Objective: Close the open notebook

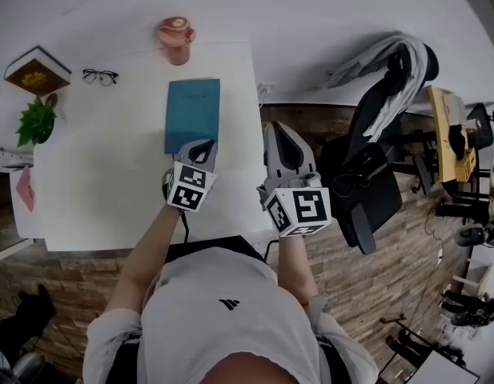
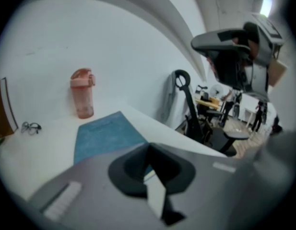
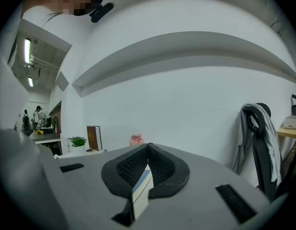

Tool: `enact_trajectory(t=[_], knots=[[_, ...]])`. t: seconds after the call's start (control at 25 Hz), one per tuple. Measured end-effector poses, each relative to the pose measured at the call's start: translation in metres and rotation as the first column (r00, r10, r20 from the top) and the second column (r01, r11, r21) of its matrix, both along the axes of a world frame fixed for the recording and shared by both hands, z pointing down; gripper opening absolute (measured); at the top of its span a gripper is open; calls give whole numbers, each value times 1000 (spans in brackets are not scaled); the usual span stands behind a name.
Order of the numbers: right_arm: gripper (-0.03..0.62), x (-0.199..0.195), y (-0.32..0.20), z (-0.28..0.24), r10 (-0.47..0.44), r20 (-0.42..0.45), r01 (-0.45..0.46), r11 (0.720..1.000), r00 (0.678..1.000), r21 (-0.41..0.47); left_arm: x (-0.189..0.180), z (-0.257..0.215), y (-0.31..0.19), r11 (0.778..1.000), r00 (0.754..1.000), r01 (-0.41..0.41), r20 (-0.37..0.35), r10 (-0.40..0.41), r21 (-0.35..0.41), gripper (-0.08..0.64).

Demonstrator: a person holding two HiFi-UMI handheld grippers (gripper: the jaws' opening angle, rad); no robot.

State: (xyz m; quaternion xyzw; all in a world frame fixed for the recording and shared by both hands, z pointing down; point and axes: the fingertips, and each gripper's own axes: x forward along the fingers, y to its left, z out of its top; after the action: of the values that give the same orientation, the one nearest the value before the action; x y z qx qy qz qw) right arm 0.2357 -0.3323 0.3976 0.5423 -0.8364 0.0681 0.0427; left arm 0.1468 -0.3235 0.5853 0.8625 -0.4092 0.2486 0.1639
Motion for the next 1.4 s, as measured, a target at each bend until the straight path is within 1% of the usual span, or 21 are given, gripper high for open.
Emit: enact_trajectory(t=[0.08,0.28,0.52,0.76,1.0,1.24,1.4], knots=[[-3,-4,3,-2,2,0,-2,1000,1000,5,-4,-10,2,1000,1000,0,-9,0,29,8],[-4,-14,12,-8,7,1,-7,1000,1000,17,-18,-41,8,993,998,23,-66,-16,114,8],[-4,-28,28,-14,12,0,-12,1000,1000,27,-48,-80,19,978,989,88,-133,-64,189,8],[-4,-40,43,-22,24,-4,-24,999,1000,41,-76,-113,33,963,980,121,-181,-78,241,8],[-3,-53,60,-27,35,-13,-34,998,999,48,-102,-137,47,950,966,161,-239,-97,267,8],[-3,-67,74,-34,44,-18,-42,997,999,62,-127,-162,61,932,961,181,-259,-99,314,8],[-3,-76,84,-39,54,-19,-53,996,998,72,-145,-176,69,923,948,207,-301,-106,326,8]])
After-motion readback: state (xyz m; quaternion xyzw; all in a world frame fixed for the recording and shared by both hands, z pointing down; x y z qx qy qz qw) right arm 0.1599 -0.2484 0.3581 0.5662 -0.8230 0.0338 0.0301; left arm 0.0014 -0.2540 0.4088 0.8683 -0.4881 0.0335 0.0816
